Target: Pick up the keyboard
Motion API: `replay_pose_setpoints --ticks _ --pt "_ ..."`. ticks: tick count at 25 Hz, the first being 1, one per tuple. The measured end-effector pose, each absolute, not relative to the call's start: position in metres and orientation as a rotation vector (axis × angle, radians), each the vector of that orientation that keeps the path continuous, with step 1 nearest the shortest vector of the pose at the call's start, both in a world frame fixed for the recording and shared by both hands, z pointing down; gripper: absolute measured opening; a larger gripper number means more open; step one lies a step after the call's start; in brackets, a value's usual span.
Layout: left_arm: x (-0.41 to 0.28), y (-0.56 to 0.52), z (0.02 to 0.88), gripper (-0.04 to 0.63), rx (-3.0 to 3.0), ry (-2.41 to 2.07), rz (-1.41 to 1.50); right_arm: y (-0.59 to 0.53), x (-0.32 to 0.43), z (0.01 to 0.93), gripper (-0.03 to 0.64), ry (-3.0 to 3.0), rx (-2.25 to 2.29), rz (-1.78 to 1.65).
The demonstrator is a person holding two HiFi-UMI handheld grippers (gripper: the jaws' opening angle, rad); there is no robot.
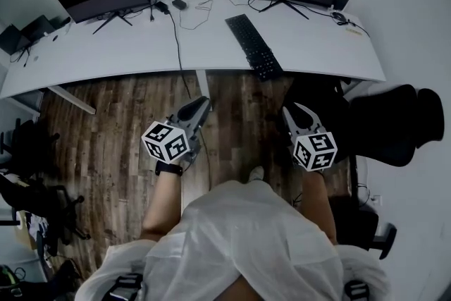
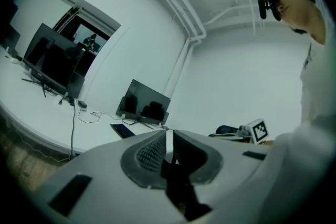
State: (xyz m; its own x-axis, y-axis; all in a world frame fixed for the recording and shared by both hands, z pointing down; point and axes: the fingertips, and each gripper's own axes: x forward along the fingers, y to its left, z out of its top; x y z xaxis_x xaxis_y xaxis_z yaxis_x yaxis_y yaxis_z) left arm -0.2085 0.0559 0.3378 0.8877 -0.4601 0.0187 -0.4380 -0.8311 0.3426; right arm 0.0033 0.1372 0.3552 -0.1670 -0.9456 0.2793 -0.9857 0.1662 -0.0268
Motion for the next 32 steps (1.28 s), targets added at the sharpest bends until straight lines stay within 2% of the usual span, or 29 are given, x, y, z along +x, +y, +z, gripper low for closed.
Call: replay_pose_setpoints --ticks 6,9,19,32 --pt "-0.161 0.036 0.361 0.026 2.690 -0.635 -0.004 0.114 0.036 0.389 0.171 -2.196 1.776 0.362" --pt "-0.132 0.020 0.366 0.028 2.683 -0.634 0.024 0.095 0.057 0.402 0.187 -2.199 1.744 0.405" --pt "-0.043 -0.029 0.359 0.028 2.690 -0.680 0.029 0.047 0.121 0.435 0.201 -2.222 1.615 0.495" --pt "-0.011 -0.049 0.387 0.028 2.651 -0.667 0.143 0.014 0.147 0.464 0.232 -2.195 1.518 0.501"
